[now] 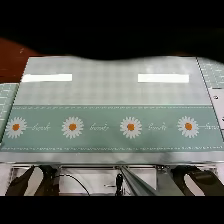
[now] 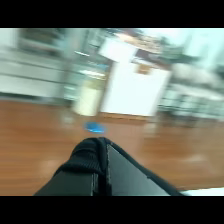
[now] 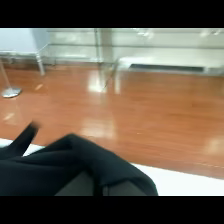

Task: Fold the shirts.

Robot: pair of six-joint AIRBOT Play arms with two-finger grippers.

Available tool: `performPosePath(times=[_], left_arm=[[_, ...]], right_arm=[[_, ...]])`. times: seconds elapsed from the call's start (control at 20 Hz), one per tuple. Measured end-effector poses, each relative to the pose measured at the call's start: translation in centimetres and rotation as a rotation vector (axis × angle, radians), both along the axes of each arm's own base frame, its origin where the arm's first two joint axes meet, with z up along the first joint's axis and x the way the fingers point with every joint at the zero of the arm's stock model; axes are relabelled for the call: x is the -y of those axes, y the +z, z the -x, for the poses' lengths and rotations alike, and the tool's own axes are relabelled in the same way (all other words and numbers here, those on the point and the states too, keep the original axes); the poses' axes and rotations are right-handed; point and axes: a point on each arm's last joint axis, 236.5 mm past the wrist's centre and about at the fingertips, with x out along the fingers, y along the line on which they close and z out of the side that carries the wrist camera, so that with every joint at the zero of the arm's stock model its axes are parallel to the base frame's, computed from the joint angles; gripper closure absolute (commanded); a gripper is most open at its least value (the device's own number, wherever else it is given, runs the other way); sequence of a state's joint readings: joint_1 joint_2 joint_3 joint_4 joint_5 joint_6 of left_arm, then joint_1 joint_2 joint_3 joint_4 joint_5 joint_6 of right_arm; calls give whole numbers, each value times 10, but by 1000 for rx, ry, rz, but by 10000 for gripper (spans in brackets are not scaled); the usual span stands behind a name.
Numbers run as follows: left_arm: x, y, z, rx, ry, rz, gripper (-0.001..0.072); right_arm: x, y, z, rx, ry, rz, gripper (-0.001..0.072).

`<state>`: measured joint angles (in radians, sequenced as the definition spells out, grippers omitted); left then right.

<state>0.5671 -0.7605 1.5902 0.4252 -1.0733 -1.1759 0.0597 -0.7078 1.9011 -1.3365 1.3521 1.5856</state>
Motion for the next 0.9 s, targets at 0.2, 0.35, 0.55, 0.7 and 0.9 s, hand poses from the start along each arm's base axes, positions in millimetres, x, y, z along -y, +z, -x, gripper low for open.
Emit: performPosePath(times=[0.2, 0.35, 0.55, 0.7, 0.9], left_arm=[[2, -10, 31, -27, 135, -154, 687], [-4, -50, 27, -153, 167, -220, 687], [3, -149, -6, -425, 80, -228, 686], [14, -238, -35, -652, 1, -221, 686], [21, -312, -86, -776, -20, -200, 687]], right_arm=[[32, -45, 46, -155, -123, 43, 681], [34, -109, 56, -368, -131, 44, 681], [6, -224, 44, -683, -33, 10, 683], [-8, -314, 24, -878, -7, -37, 684], [-14, -397, -24, -994, -35, -89, 684]])
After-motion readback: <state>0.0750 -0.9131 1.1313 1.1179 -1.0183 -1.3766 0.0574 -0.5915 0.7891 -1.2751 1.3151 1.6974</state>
